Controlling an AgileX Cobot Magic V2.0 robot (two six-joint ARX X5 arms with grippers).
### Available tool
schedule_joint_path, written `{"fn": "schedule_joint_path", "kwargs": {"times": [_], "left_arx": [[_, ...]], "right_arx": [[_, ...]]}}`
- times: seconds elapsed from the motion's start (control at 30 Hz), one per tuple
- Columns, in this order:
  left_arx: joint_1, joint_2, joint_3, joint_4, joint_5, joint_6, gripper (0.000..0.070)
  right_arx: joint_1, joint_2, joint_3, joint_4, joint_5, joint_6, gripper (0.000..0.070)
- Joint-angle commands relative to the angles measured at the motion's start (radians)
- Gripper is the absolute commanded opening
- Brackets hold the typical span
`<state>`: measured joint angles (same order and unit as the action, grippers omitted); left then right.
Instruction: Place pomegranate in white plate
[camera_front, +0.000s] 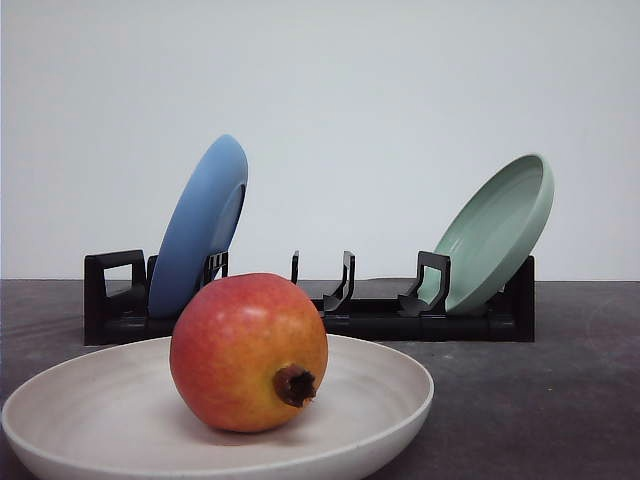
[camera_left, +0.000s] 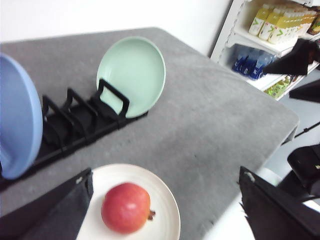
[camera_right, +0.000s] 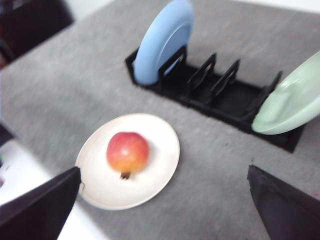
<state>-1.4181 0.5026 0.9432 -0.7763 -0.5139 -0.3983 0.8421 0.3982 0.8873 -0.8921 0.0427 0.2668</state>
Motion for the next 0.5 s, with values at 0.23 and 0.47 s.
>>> {"fn": "schedule_joint_path", "kwargs": {"times": [0.23,0.47], "left_arx": [[-0.014,0.010,0.013,0.009,-0.045,0.062,0.0240],[-0.014,0.009,0.013,0.007,-0.055,0.079,0.0000]], "right_arx": [[0.006,-0.047,-0.046,0.056,0.013,0.006,0.0691],[0.006,-0.047,-0.046,0.055,0.017,-0.032,0.0000]]}}
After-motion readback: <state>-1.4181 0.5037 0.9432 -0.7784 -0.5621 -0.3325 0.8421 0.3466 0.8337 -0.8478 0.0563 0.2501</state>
